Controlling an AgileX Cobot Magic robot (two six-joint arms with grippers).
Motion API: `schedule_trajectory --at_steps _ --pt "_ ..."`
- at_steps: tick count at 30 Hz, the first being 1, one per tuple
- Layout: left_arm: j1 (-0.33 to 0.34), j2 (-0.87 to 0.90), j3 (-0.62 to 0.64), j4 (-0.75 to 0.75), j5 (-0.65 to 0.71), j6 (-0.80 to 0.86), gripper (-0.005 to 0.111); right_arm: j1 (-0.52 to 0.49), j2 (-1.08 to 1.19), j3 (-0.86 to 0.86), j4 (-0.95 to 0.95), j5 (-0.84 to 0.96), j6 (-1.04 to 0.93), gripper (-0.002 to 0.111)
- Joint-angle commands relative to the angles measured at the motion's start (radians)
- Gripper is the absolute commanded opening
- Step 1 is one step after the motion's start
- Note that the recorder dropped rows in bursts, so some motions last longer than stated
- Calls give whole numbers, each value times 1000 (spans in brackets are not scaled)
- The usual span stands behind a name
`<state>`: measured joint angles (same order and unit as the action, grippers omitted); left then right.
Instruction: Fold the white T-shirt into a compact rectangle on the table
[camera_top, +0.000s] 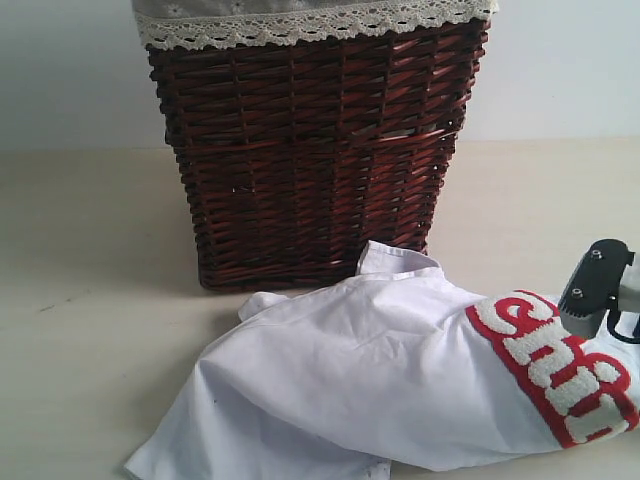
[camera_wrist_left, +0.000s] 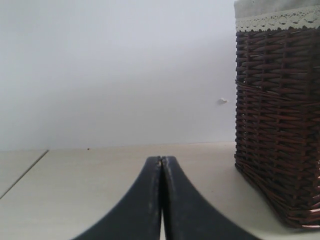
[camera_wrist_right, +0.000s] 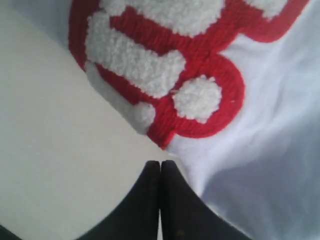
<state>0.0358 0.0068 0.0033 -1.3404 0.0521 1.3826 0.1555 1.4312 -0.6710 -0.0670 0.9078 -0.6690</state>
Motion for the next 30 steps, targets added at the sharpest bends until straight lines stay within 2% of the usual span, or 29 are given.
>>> schedule_trajectory --at_steps 1,7,12,20,23,25,26,30 --pt "2 -7 -3 -8 1 -3 0 -3 47 15 6 -21 -72 0" --pt "2 -7 -3 -8 1 -3 0 -3 116 19 8 -322 -50 0" --pt "2 -7 -3 -8 1 -3 0 -3 153 19 8 -652 88 0" --pt "2 -7 -3 -8 1 -3 0 -3 134 1 9 -882 347 0" --pt "2 -7 -3 -8 1 -3 0 -3 43 1 9 -847 361 0" --pt "2 -7 -3 -8 1 -3 0 -3 -30 1 9 -724 292 0" --pt "2 -7 -3 -8 1 -3 0 -3 -62 1 9 -654 218 0" --pt "2 -7 -3 -8 1 -3 0 -3 -126 51 17 -256 -393 0"
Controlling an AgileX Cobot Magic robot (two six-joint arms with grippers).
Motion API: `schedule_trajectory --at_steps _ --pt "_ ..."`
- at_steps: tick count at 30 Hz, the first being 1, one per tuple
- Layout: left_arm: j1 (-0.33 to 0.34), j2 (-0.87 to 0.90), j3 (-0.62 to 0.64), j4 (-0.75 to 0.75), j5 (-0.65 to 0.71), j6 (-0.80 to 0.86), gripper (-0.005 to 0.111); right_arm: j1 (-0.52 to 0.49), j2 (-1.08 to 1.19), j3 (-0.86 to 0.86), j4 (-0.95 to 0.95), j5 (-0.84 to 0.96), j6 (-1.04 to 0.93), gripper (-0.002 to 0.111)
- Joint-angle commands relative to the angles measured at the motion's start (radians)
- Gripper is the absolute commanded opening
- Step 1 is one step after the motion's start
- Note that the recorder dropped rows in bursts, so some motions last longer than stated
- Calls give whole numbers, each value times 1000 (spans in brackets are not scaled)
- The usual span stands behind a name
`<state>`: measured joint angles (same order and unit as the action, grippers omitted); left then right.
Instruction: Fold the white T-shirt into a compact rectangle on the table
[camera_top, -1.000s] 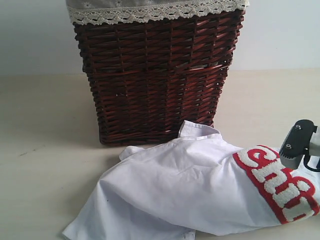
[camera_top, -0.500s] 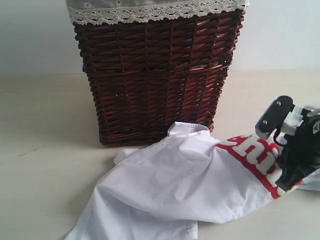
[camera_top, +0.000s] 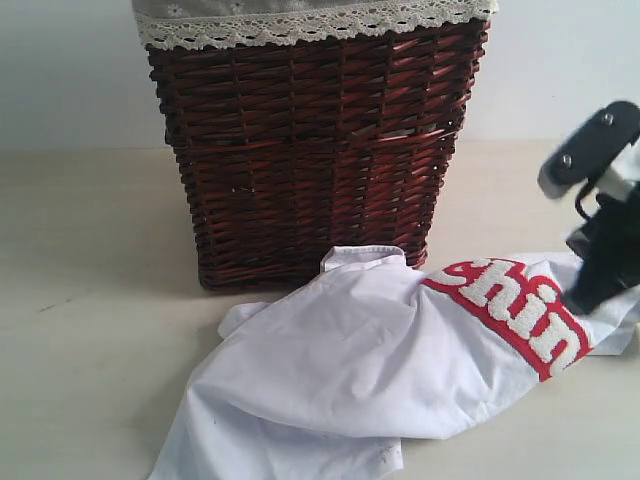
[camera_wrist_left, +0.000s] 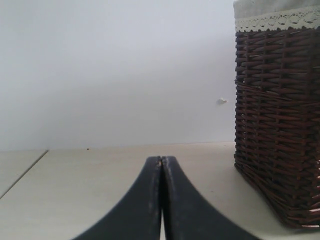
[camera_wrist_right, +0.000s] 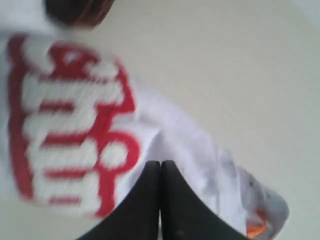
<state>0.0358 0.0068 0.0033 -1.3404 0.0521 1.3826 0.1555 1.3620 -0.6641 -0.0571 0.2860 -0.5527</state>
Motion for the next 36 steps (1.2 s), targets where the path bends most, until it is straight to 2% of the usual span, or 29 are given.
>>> schedule_trajectory --at_steps 1,2,3,9,15,20,23,26,27,31,32,34,36 --pt "2 -7 -3 -8 1 -3 0 -3 -57 65 5 450 -606 0" --pt "2 -7 -3 -8 1 -3 0 -3 -57 82 3 488 -674 0" --pt "2 -7 -3 -8 1 -3 0 -3 -50 111 3 483 -656 0" --pt "2 -7 -3 -8 1 -3 0 -51 3 159 -100 180 -310 0" --pt "2 -7 -3 -8 1 -3 0 -164 94 159 -126 73 -387 0" --pt "2 -7 -3 -8 1 -3 0 -210 125 159 -127 -45 -408 1" --pt "2 -7 -3 -8 1 -3 0 -210 150 159 -121 -52 -421 16" --pt "2 -7 -3 -8 1 -3 0 -210 204 159 -109 -61 -427 43" --pt "2 -7 -3 -8 1 -3 0 -210 214 159 -109 -61 -434 44" --pt "2 -7 -3 -8 1 -3 0 -210 258 159 -106 -190 -441 40" --pt "2 -7 -3 -8 1 -3 0 -210 282 157 -106 -213 -441 36" --pt "2 -7 -3 -8 1 -3 0 -210 326 157 -106 -201 -441 23" --pt "2 -7 -3 -8 1 -3 0 -210 349 157 -106 -181 -441 4"
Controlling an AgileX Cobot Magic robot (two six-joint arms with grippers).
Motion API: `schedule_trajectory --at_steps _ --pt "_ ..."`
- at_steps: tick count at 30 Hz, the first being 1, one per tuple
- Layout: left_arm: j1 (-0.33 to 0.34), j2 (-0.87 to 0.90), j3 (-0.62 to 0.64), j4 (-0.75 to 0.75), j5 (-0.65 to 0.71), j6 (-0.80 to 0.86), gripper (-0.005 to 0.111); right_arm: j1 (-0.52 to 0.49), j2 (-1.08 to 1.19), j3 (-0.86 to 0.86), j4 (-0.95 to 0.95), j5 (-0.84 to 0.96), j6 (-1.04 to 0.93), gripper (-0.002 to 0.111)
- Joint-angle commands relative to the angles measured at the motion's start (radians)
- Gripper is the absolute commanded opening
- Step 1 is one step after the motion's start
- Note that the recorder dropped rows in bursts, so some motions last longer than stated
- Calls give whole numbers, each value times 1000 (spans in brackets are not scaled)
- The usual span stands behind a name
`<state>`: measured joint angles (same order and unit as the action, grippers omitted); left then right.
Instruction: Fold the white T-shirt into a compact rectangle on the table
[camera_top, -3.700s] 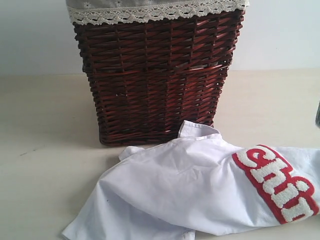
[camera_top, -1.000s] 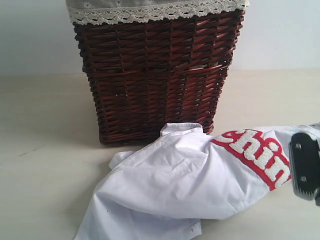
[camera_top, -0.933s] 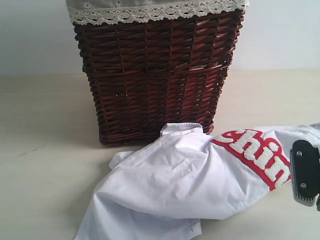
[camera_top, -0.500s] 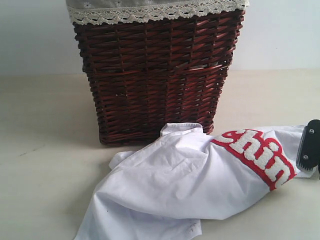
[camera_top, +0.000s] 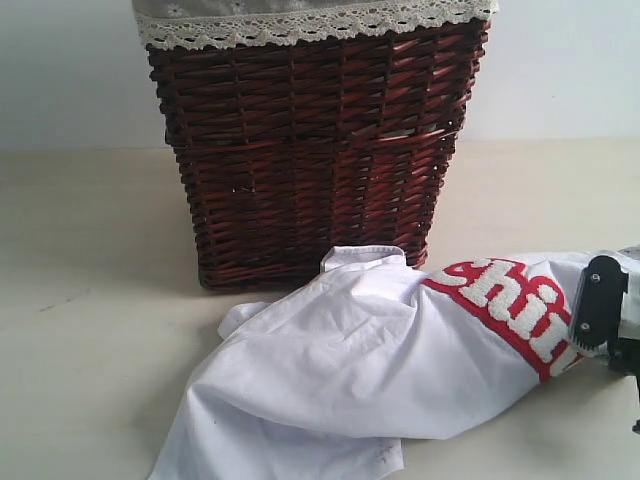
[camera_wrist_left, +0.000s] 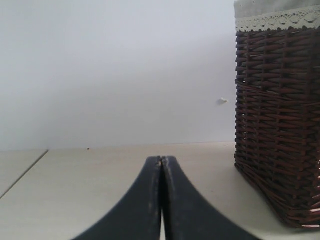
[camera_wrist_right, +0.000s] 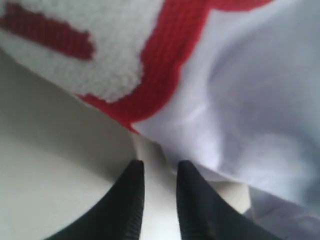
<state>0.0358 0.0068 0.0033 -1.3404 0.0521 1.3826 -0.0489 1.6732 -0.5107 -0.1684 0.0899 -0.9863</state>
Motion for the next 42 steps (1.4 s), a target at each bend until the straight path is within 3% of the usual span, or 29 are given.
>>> schedule_trajectory --at_steps 1,11,15,18,20,25,27,34,39,42 --pt "2 -7 -3 -8 1 -3 0 -5 38 3 13 15 -4 0" --pt "2 -7 -3 -8 3 -3 0 -5 -275 3 56 144 -29 0" --pt "2 -7 -3 -8 3 -3 0 -5 -320 3 295 298 -289 0" --pt "2 -7 -3 -8 3 -3 0 -5 -254 3 454 356 -375 0" --pt "2 -7 -3 -8 3 -3 0 -5 -184 3 494 347 -402 6" --pt "2 -7 -3 -8 3 -3 0 -5 -37 3 482 195 -411 46" --pt "2 -7 -3 -8 3 -3 0 -5 -31 3 484 113 -390 51" --pt "2 -7 -3 -8 3 -3 0 -5 7 2 487 -131 -388 51" --pt "2 -7 -3 -8 3 -3 0 -5 95 -53 489 -99 -330 51" --pt "2 -7 -3 -8 3 -3 0 -5 140 -100 491 -17 -301 37"
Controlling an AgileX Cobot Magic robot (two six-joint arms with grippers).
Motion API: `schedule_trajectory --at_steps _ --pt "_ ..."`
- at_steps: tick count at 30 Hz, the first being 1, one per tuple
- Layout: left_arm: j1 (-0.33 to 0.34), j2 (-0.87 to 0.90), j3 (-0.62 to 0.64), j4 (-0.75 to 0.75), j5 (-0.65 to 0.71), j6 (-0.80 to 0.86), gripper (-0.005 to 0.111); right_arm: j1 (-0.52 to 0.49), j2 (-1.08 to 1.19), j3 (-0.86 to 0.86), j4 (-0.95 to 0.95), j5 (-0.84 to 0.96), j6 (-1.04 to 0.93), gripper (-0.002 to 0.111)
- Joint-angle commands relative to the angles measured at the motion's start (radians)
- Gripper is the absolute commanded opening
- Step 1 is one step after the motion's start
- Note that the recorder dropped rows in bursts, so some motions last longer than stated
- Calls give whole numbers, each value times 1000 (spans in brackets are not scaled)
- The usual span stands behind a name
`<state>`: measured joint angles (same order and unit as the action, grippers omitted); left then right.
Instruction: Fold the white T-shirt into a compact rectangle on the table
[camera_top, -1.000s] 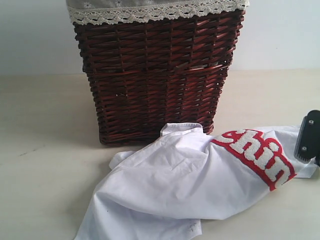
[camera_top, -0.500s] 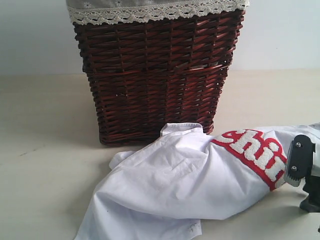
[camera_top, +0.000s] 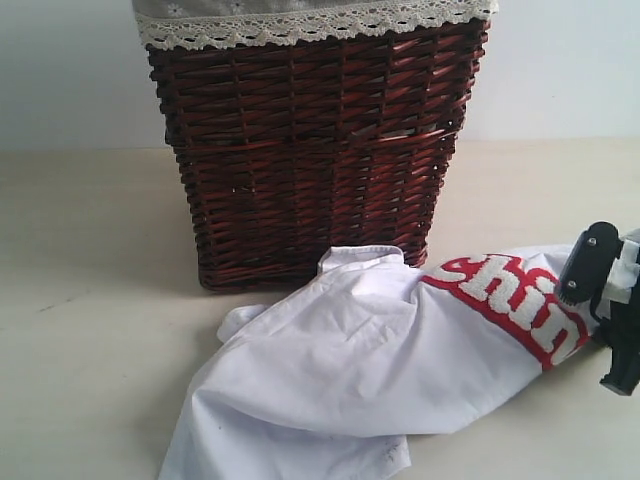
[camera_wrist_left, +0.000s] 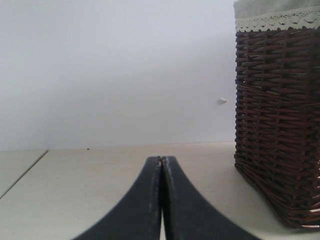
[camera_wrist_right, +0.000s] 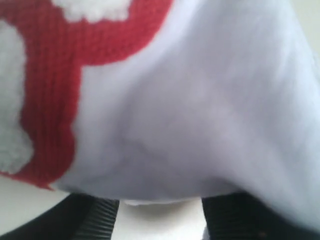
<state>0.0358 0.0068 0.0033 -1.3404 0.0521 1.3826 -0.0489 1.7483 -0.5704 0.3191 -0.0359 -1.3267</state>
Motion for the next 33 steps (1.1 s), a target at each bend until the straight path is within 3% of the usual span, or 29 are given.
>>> schedule_trajectory --at_steps 1,4,12,16,22,27,33 --pt "2 -7 -3 -8 3 -3 0 -5 71 -56 3 146 42 27" --pt "2 -7 -3 -8 3 -3 0 -5 68 -95 8 231 50 0" --pt "2 -7 -3 -8 3 -3 0 -5 -80 -167 34 464 22 0" --pt "2 -7 -3 -8 3 -3 0 -5 -212 -185 218 685 -177 0" --pt "2 -7 -3 -8 3 -3 0 -5 -375 -185 483 774 -295 0" --pt "2 -7 -3 -8 1 -3 0 -5 -422 -185 477 865 -293 0" --pt "2 -7 -3 -8 1 -3 0 -5 -467 -185 463 1200 -304 0"
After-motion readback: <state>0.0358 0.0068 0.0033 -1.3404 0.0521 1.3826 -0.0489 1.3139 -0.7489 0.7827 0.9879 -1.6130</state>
